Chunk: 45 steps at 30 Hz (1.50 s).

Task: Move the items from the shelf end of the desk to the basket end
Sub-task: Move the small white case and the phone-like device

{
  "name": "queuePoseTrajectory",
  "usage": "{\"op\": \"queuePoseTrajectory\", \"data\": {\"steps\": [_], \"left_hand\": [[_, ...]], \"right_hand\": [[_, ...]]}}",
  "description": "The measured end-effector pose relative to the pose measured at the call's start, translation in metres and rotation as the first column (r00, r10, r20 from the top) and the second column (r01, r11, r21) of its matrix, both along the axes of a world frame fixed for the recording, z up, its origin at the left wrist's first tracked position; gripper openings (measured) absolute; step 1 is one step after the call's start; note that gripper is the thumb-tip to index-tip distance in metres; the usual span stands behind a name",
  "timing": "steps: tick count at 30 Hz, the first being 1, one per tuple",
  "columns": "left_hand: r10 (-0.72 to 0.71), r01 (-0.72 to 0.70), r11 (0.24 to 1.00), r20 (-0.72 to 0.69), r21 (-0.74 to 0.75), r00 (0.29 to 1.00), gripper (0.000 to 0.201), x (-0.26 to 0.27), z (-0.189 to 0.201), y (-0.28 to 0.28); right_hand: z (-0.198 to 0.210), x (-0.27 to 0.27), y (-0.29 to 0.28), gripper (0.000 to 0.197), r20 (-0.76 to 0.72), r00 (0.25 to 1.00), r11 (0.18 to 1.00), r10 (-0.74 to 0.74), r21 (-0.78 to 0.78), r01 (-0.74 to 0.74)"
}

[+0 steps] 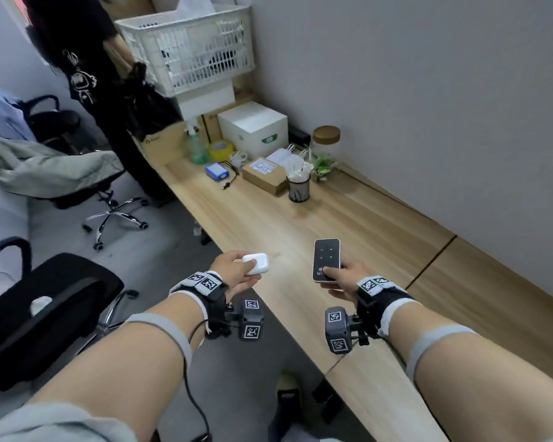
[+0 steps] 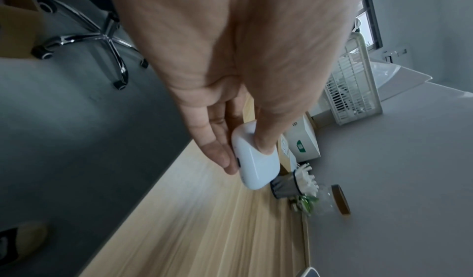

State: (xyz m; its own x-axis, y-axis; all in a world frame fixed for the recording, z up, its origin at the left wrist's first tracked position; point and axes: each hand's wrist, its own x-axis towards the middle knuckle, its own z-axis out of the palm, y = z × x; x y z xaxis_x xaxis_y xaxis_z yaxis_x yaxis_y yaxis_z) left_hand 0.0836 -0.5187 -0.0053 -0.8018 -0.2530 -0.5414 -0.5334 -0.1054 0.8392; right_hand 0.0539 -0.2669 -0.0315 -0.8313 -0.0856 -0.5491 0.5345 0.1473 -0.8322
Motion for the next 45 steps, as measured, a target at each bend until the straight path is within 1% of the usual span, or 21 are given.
{"op": "queuePoseTrajectory", "data": {"steps": [2,5,7,11,13,17,21,24,25,27,29,31,34,35,37,39,41,45], "left_hand": [[0.003,-0.003,0.999,0.016,-0.036,1.000,0.029,-0.030,-0.002,-0.025],[0.016,-0.012,0.998,0.057,-0.060,0.998,0.034,-0.076,-0.003,-0.056],[0.027,-0.020,0.996,0.078,-0.086,0.997,0.037,-0.106,-0.006,-0.076],[0.011,0.008,0.991,0.141,-0.134,0.990,0.036,-0.154,-0.014,-0.106],[-0.003,0.027,0.989,0.162,-0.145,0.987,0.036,-0.176,-0.021,-0.116],[-0.024,0.053,0.988,0.189,-0.146,0.982,0.024,-0.223,-0.041,-0.135],[-0.081,0.104,0.990,0.213,-0.100,0.974,0.023,-0.279,-0.069,-0.153],[-0.123,0.148,0.984,0.229,-0.096,0.966,0.019,-0.326,-0.094,-0.170],[-0.152,0.182,0.977,0.241,-0.111,0.959,0.021,-0.342,-0.104,-0.178],[-0.237,0.282,0.950,0.275,-0.136,0.932,0.021,-0.377,-0.128,-0.195],[-0.268,0.326,0.931,0.299,-0.164,0.916,0.012,-0.405,-0.148,-0.208],[-0.254,0.326,0.921,0.305,-0.214,0.918,0.014,-0.427,-0.146,-0.215],[-0.280,0.360,0.883,0.277,-0.301,0.919,0.028,-0.455,-0.147,-0.220],[-0.296,0.374,0.869,0.265,-0.323,0.918,0.030,-0.464,-0.148,-0.221],[-0.326,0.405,0.846,0.263,-0.347,0.908,0.031,-0.478,-0.150,-0.221],[-0.339,0.425,0.830,0.277,-0.363,0.899,0.031,-0.488,-0.151,-0.221],[-0.338,0.429,0.814,0.281,-0.391,0.898,0.031,-0.493,-0.150,-0.220],[-0.360,0.451,0.795,0.283,-0.406,0.889,0.036,-0.495,-0.147,-0.215]], "right_hand": [[-0.011,-0.033,-0.023,0.008,0.031,0.999,1.000,0.011,0.003,-0.011],[-0.025,-0.081,-0.053,0.011,0.110,0.993,0.999,0.046,0.001,-0.047],[-0.031,-0.109,-0.071,0.006,0.139,0.989,0.998,0.058,-0.008,-0.057],[-0.039,-0.153,-0.099,0.017,0.168,0.986,0.998,0.014,0.050,-0.023],[-0.045,-0.170,-0.110,0.019,0.184,0.983,0.997,-0.011,0.077,-0.004],[-0.059,-0.202,-0.130,0.018,0.182,0.983,0.989,-0.010,0.149,-0.017],[-0.060,-0.235,-0.156,0.009,0.201,0.979,0.980,0.031,0.188,-0.069],[-0.062,-0.262,-0.179,0.013,0.208,0.977,0.960,0.042,0.261,-0.097],[-0.063,-0.271,-0.187,0.015,0.213,0.977,0.954,0.029,0.286,-0.091],[-0.067,-0.290,-0.203,0.013,0.222,0.975,0.945,-0.012,0.321,-0.061],[-0.073,-0.308,-0.217,0.012,0.231,0.972,0.940,-0.051,0.341,-0.031],[-0.079,-0.324,-0.228,0.009,0.235,0.969,0.934,-0.078,0.357,-0.012],[-0.085,-0.344,-0.241,0.007,0.221,0.966,0.918,-0.131,0.396,0.034],[-0.086,-0.349,-0.245,0.011,0.222,0.962,0.916,-0.158,0.396,0.059],[-0.088,-0.358,-0.253,0.019,0.253,0.939,0.932,-0.231,0.334,0.139],[-0.090,-0.367,-0.260,0.022,0.263,0.917,0.931,-0.300,0.289,0.222],[-0.091,-0.373,-0.265,0.026,0.233,0.907,0.912,-0.352,0.305,0.276],[-0.095,-0.376,-0.269,0.041,0.187,0.884,0.876,-0.430,0.325,0.357]]}}
